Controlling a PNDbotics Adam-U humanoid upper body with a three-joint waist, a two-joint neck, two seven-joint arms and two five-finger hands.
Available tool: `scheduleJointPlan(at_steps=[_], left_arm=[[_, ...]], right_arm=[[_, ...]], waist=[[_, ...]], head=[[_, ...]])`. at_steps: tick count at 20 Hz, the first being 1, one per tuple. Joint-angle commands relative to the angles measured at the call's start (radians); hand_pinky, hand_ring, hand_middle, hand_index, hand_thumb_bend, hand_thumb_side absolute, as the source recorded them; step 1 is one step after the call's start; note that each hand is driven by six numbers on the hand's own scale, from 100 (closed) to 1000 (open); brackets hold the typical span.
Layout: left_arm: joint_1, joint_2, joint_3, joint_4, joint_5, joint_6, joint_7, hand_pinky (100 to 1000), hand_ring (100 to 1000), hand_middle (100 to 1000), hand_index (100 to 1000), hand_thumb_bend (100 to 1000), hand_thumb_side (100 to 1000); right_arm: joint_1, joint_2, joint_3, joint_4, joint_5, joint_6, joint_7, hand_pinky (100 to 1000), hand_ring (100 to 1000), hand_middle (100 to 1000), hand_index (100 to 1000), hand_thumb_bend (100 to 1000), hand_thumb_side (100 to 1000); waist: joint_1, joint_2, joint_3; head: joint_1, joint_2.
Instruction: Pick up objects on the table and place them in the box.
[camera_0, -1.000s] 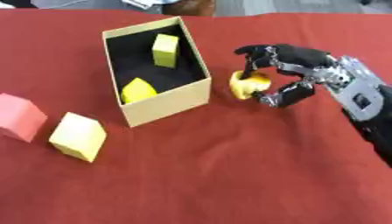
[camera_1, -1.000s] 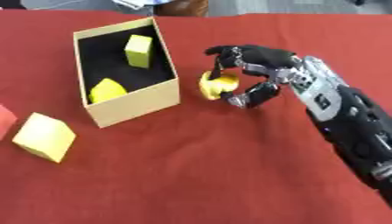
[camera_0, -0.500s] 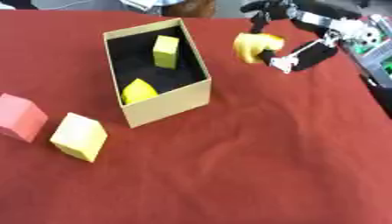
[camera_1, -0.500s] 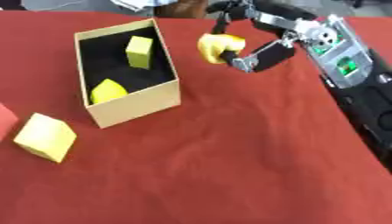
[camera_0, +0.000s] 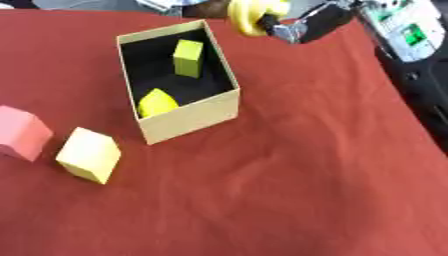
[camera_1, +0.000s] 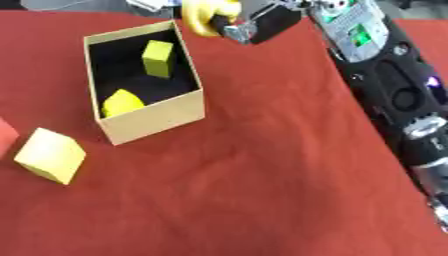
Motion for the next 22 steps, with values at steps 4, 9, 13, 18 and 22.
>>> scheduleJointPlan(at_steps=[4, 9, 13, 18, 22], left_arm=[[-0.03, 0.0, 0.005, -0.016, 0.011, -0.01, -0.005, 655, 707, 724, 812, 125, 695], [-0.042, -0.007, 0.001, -0.016, 0.015, -0.012, -0.01, 655, 707, 724, 812, 128, 693], [-0.047, -0.011, -0.001, -0.016, 0.018, -0.012, -0.014, 655, 707, 724, 812, 128, 693], [-0.049, -0.012, -0.002, -0.016, 0.019, -0.01, -0.017, 654, 707, 724, 812, 127, 696], [-0.046, -0.012, -0.004, -0.016, 0.019, -0.008, -0.018, 653, 707, 725, 812, 126, 699]], right_arm=[[-0.065, 0.11, -0.009, 0.106, 0.177, -0.159, 0.009, 850, 1000, 394, 696, 100, 109], [-0.084, 0.199, -0.028, 0.169, 0.303, -0.191, -0.062, 847, 1000, 406, 703, 100, 100], [-0.078, 0.239, -0.038, 0.224, 0.415, -0.211, -0.102, 857, 1000, 429, 717, 100, 103], [-0.068, 0.272, -0.051, 0.271, 0.516, -0.239, -0.131, 877, 1000, 501, 772, 100, 100], [-0.07, 0.274, -0.054, 0.266, 0.576, -0.281, -0.149, 911, 1000, 742, 916, 100, 386]], waist=[[0.004, -0.025, 0.013], [0.001, -0.023, 0.025], [-0.002, -0.021, 0.032], [-0.004, -0.017, 0.039], [-0.005, -0.017, 0.038]], head=[[-0.024, -0.001], [-0.041, -0.002], [-0.048, -0.006], [-0.05, -0.013], [-0.049, -0.014]])
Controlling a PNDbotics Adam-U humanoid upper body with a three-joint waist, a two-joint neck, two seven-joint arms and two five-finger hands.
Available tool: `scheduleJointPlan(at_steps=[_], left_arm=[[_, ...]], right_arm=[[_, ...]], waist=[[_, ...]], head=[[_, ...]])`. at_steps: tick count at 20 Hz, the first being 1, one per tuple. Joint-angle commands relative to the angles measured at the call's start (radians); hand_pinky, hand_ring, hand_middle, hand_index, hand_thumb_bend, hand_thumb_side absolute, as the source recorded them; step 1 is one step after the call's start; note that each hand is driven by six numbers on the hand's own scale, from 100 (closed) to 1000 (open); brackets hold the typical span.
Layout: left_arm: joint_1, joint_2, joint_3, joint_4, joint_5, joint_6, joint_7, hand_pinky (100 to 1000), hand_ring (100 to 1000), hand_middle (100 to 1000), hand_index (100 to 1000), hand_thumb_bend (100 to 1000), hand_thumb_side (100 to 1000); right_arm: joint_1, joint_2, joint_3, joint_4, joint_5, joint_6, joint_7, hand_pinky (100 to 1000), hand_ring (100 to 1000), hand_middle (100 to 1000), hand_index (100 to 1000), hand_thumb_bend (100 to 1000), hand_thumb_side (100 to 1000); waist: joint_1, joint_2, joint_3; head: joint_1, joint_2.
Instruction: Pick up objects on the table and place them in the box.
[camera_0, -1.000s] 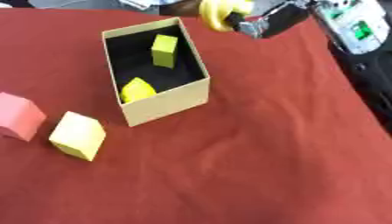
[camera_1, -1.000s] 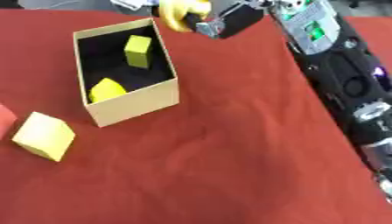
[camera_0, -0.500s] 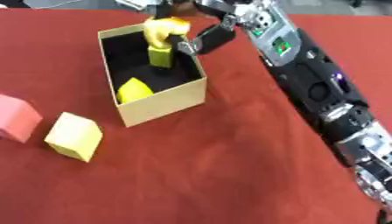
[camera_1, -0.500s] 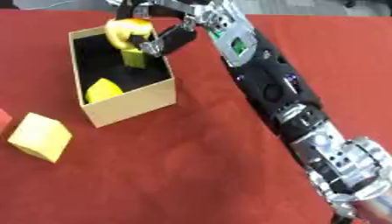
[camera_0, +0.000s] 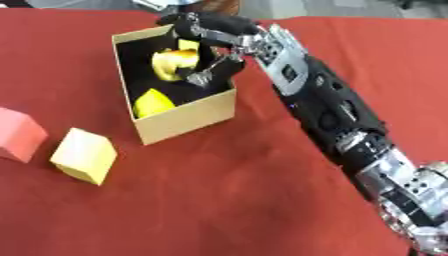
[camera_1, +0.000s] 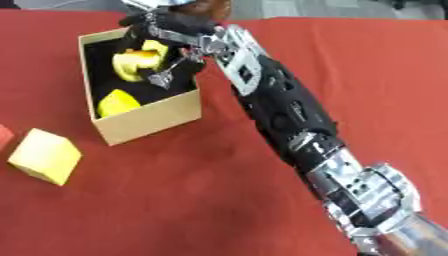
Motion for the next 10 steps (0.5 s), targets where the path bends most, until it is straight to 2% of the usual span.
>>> scheduleJointPlan(at_steps=[1, 2, 3, 4, 5, 8, 10], left_arm=[[-0.015, 0.007, 0.003, -0.016, 0.003, 0.002, -0.003, 653, 707, 725, 812, 126, 699], [-0.014, 0.007, 0.003, -0.016, 0.003, 0.002, -0.003, 653, 707, 725, 812, 126, 699], [-0.013, 0.007, 0.003, -0.016, 0.003, 0.003, -0.003, 653, 708, 725, 812, 126, 699], [-0.013, 0.007, 0.003, -0.016, 0.002, 0.003, -0.003, 653, 708, 725, 812, 126, 699], [-0.013, 0.007, 0.003, -0.016, 0.002, 0.003, -0.003, 653, 708, 725, 812, 125, 699], [-0.013, 0.007, 0.002, -0.016, 0.003, 0.003, -0.004, 654, 708, 725, 812, 126, 698], [-0.011, 0.008, 0.003, -0.016, 0.002, 0.002, -0.003, 654, 708, 725, 812, 126, 697]], right_arm=[[-0.021, -0.009, -0.014, -0.022, 0.055, -0.1, 0.037, 914, 1000, 763, 924, 100, 466], [-0.021, -0.011, -0.016, -0.031, 0.073, -0.111, 0.023, 916, 1000, 769, 927, 116, 496], [-0.022, -0.011, -0.019, -0.039, 0.09, -0.12, 0.007, 919, 1000, 793, 937, 180, 531], [-0.024, -0.012, -0.022, -0.047, 0.105, -0.126, -0.012, 918, 1000, 800, 941, 204, 524], [-0.026, -0.013, -0.022, -0.055, 0.121, -0.132, -0.028, 919, 1000, 817, 950, 267, 516], [-0.029, -0.014, -0.019, -0.061, 0.158, -0.15, -0.061, 914, 1000, 809, 946, 252, 506], [-0.025, -0.017, -0.022, -0.07, 0.149, -0.149, -0.083, 912, 1000, 791, 938, 202, 466]], waist=[[0.005, -0.022, -0.001], [0.005, -0.022, -0.001], [0.005, -0.022, -0.001], [0.005, -0.022, -0.002], [0.006, -0.023, -0.003], [0.006, -0.024, -0.004], [0.005, -0.025, -0.006]], head=[[-0.002, -0.013], [-0.002, -0.014], [-0.002, -0.013], [-0.002, -0.013], [-0.001, -0.013], [0.0, -0.015], [0.003, -0.015]])
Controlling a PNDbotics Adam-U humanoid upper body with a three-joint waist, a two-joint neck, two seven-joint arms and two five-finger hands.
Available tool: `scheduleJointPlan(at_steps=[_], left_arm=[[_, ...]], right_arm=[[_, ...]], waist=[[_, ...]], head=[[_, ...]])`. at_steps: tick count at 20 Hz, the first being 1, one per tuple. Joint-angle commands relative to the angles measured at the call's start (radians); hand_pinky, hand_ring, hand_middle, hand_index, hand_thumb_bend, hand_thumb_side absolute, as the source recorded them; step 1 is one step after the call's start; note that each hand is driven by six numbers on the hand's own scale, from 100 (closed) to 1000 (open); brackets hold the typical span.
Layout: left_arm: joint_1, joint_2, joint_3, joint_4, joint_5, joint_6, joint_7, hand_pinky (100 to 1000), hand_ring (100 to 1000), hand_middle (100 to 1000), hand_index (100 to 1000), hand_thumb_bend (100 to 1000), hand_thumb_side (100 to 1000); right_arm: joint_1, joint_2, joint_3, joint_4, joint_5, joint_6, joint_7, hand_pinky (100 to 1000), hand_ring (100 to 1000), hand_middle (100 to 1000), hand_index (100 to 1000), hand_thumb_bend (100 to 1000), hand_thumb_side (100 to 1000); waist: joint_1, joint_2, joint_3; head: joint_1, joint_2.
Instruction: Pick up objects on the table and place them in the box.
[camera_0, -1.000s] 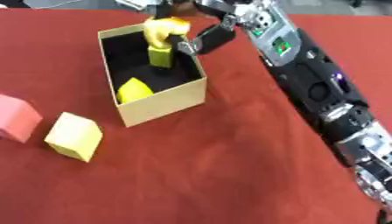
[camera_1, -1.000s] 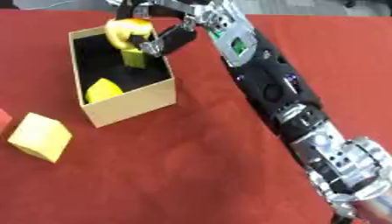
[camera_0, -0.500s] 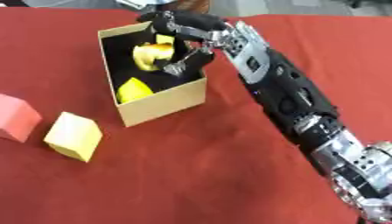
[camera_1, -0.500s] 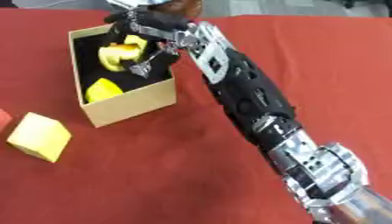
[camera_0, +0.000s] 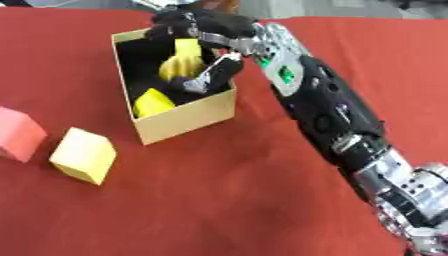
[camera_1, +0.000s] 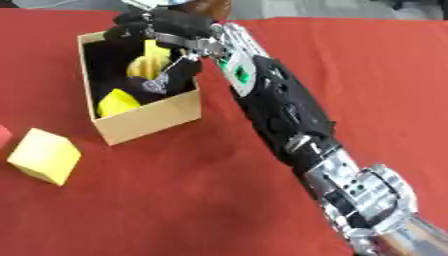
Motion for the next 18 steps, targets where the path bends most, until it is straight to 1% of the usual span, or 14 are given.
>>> scheduleJointPlan(at_steps=[1, 2, 3, 4, 5, 7, 9, 10, 11, 13, 16, 18], left_arm=[[-0.01, 0.01, 0.005, -0.016, 0.002, 0.0, 0.0, 654, 708, 725, 812, 127, 696], [-0.008, 0.011, 0.007, -0.016, 0.001, -0.001, 0.002, 654, 708, 725, 812, 128, 695], [-0.005, 0.013, 0.009, -0.016, 0.0, -0.002, 0.004, 655, 708, 726, 812, 129, 692], [-0.002, 0.016, 0.013, -0.016, -0.002, -0.003, 0.008, 655, 708, 726, 812, 130, 691], [0.001, 0.021, 0.018, -0.016, -0.005, -0.004, 0.013, 655, 709, 726, 812, 131, 688], [0.007, 0.03, 0.027, -0.016, -0.012, -0.006, 0.023, 657, 709, 727, 812, 134, 683], [0.015, 0.044, 0.039, -0.016, -0.021, -0.008, 0.036, 658, 710, 728, 812, 137, 676], [0.019, 0.054, 0.045, -0.016, -0.027, -0.009, 0.042, 658, 710, 728, 812, 138, 674], [0.023, 0.063, 0.05, -0.016, -0.033, -0.009, 0.048, 658, 710, 728, 813, 138, 671], [0.029, 0.084, 0.058, -0.016, -0.046, -0.007, 0.059, 659, 711, 728, 813, 138, 667], [0.035, 0.128, 0.067, -0.016, -0.068, -0.006, 0.071, 661, 711, 729, 813, 141, 652], [0.038, 0.16, 0.072, -0.016, -0.084, -0.002, 0.079, 663, 712, 729, 813, 143, 644]], right_arm=[[-0.021, -0.02, -0.012, -0.042, -0.012, -0.043, 0.008, 909, 1000, 774, 931, 153, 443], [-0.018, -0.028, -0.013, -0.057, -0.037, -0.037, -0.001, 909, 1000, 766, 928, 135, 433], [-0.016, -0.037, -0.014, -0.075, -0.068, -0.028, -0.007, 908, 1000, 747, 919, 100, 403], [-0.014, -0.051, -0.017, -0.099, -0.112, -0.013, -0.013, 908, 1000, 736, 914, 100, 375], [-0.01, -0.069, -0.019, -0.13, -0.169, 0.007, -0.018, 905, 1000, 711, 908, 100, 335], [0.001, -0.116, -0.018, -0.208, -0.298, 0.054, -0.014, 899, 1000, 687, 901, 100, 316], [0.02, -0.174, -0.023, -0.304, -0.442, 0.108, -0.007, 897, 1000, 670, 898, 100, 320], [0.035, -0.208, -0.027, -0.357, -0.521, 0.137, -0.007, 897, 1000, 666, 897, 100, 344], [0.052, -0.241, -0.032, -0.408, -0.596, 0.168, -0.006, 900, 1000, 660, 895, 100, 393], [0.092, -0.31, -0.048, -0.508, -0.747, 0.23, -0.012, 903, 1000, 652, 890, 100, 434], [0.174, -0.415, -0.094, -0.653, -0.956, 0.31, -0.053, 910, 1000, 641, 882, 100, 516], [0.235, -0.476, -0.132, -0.74, -1.063, 0.347, -0.093, 915, 1000, 641, 879, 100, 540]], waist=[[0.005, -0.026, -0.001], [0.005, -0.027, -0.002], [0.004, -0.028, -0.003], [0.003, -0.029, -0.004], [0.002, -0.03, -0.006], [0.001, -0.032, -0.011], [0.0, -0.034, -0.016], [0.0, -0.034, -0.019], [0.0, -0.035, -0.021], [0.001, -0.035, -0.026], [0.004, -0.034, -0.034], [0.008, -0.032, -0.039]], head=[[0.004, -0.013], [0.007, -0.012], [0.01, -0.011], [0.014, -0.01], [0.017, -0.01], [0.026, -0.009], [0.037, -0.007], [0.042, -0.006], [0.047, -0.005], [0.054, -0.004], [0.065, -0.005], [0.074, -0.005]])
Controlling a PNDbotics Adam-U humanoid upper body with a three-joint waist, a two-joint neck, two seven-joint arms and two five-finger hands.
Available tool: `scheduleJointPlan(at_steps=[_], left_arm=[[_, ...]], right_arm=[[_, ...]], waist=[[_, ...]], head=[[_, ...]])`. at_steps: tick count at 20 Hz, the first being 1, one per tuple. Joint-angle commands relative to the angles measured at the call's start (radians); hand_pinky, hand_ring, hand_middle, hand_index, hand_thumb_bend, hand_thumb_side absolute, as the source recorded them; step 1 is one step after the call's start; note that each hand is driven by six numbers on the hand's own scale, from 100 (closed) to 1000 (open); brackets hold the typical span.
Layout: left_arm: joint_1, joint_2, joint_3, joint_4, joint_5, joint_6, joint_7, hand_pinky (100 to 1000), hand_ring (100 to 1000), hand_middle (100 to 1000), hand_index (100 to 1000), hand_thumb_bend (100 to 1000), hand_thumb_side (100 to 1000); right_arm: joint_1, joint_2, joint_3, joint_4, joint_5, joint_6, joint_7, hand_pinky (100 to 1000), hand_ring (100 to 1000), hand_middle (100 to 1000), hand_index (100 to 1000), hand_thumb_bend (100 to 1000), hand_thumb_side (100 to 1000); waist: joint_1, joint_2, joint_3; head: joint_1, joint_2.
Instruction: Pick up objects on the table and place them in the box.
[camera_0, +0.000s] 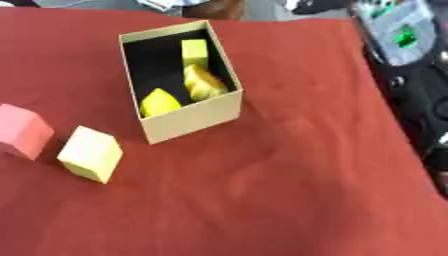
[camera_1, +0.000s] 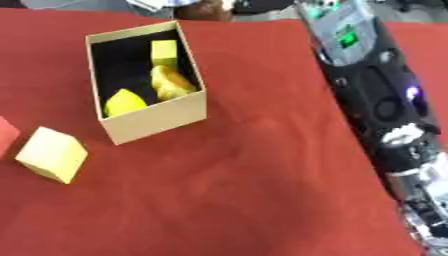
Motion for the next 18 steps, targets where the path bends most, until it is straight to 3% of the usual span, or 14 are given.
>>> scheduleJointPlan(at_steps=[1, 4, 9, 18], left_arm=[[-0.005, 0.078, 0.022, -0.016, -0.03, 0.006, 0.017, 664, 714, 731, 814, 144, 640], [0.001, 0.135, 0.032, -0.016, -0.062, 0.018, 0.03, 669, 717, 733, 816, 152, 622], [0.015, 0.206, 0.043, -0.016, -0.104, 0.052, 0.044, 674, 722, 739, 823, 160, 613], [0.042, 0.345, 0.043, -0.016, -0.177, 0.163, -0.01, 702, 744, 755, 850, 204, 606]], right_arm=[[0.053, -0.123, -0.069, -0.153, -0.177, 0.058, -0.064, 918, 1000, 642, 879, 100, 550], [0.157, -0.186, -0.126, -0.258, -0.257, 0.074, -0.132, 919, 1000, 648, 878, 100, 548], [0.31, -0.229, -0.19, -0.374, -0.273, 0.068, -0.204, 919, 1000, 646, 874, 100, 529], [0.449, -0.268, -0.247, -0.428, -0.221, 0.016, -0.278, 904, 1000, 654, 868, 100, 456]], waist=[[0.009, -0.026, -0.005], [0.016, -0.023, -0.014], [0.032, -0.022, -0.028], [0.055, -0.04, -0.048]], head=[[0.016, -0.006], [0.035, -0.003], [0.063, 0.006], [0.101, 0.033]])
